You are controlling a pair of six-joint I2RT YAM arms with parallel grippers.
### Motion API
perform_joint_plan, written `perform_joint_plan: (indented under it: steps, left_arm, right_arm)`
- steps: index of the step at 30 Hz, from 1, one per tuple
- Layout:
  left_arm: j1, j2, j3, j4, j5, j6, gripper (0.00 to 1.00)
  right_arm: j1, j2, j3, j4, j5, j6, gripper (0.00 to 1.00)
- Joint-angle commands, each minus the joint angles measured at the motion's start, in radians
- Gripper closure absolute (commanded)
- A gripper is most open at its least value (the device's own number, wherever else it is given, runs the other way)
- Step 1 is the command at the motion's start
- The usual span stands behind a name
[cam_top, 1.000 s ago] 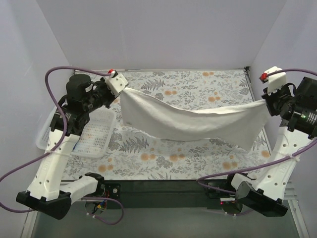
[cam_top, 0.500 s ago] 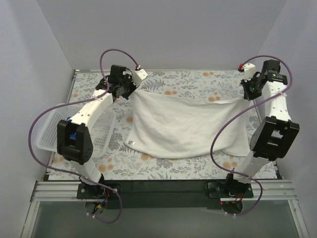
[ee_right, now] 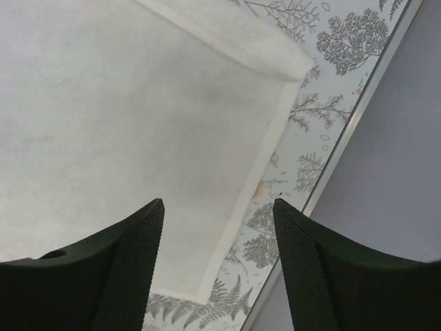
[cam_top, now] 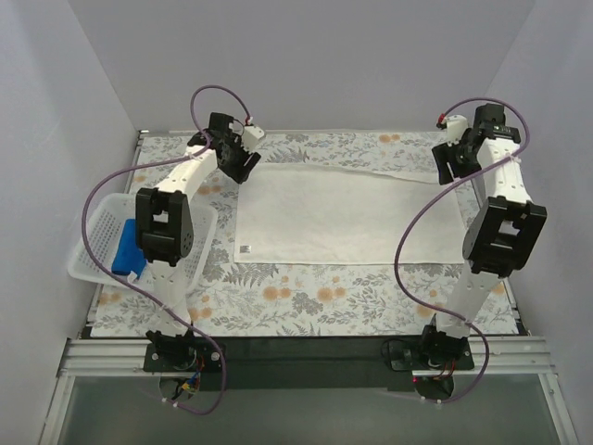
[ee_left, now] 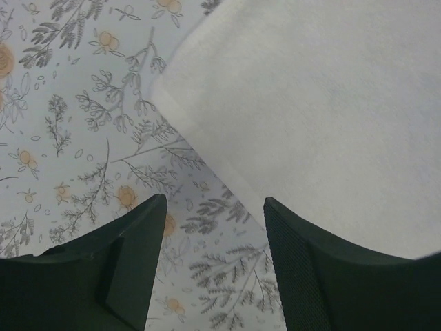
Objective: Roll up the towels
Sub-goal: Flatten the towel
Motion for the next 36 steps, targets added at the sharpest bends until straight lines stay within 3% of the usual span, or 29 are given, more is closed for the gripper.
perform_joint_plan:
  steps: [1, 2, 5, 10, 16, 24, 29, 33, 36]
  left_arm:
    - [-0.009, -0.237, -0.114, -0.103, 0.202, -0.005, 0.5]
    - [-0.009, -0.252, -0.145, -0.106, 0.222, -0.008, 0.57]
    - [-0.021, -0.301, -0.246, -0.135, 0.27, 0.013, 0.65]
    - [-0.073, -0.36, -0.394, -0.184, 0.334, 0.076, 0.73]
    - [-0.147, -0.41, -0.573, -0.171, 0.262, 0.096, 0.78]
    - [-0.151, -0.476, -0.754, -0.178, 0.215, 0.104, 0.87]
    - [-0.151, -0.564, -0.842, -0.252, 0.207, 0.151, 0.91]
    - [-0.15, -0.611, -0.807, -0.307, 0.23, 0.167, 0.93]
    - [-0.15, -0.622, -0.683, -0.301, 0.265, 0.147, 0.89]
  right_arm:
    - [-0.002, -0.188, -0.14, -0.079, -0.065, -0.053, 0.49]
    - [-0.002, -0.199, -0.165, -0.097, -0.077, -0.065, 0.59]
    - [-0.002, -0.255, -0.298, -0.104, -0.092, -0.093, 0.71]
    - [-0.002, -0.325, -0.473, -0.108, -0.073, -0.13, 0.8]
    - [-0.005, -0.318, -0.628, -0.068, 0.004, -0.173, 0.82]
    - [-0.005, -0.338, -0.804, 0.011, 0.099, -0.228, 0.82]
    - [-0.004, -0.417, -0.926, -0.042, 0.101, -0.288, 0.83]
    - [-0.005, -0.502, -0.909, -0.138, 0.034, -0.323, 0.83]
    - [-0.005, -0.532, -0.753, -0.206, -0.068, -0.314, 0.8]
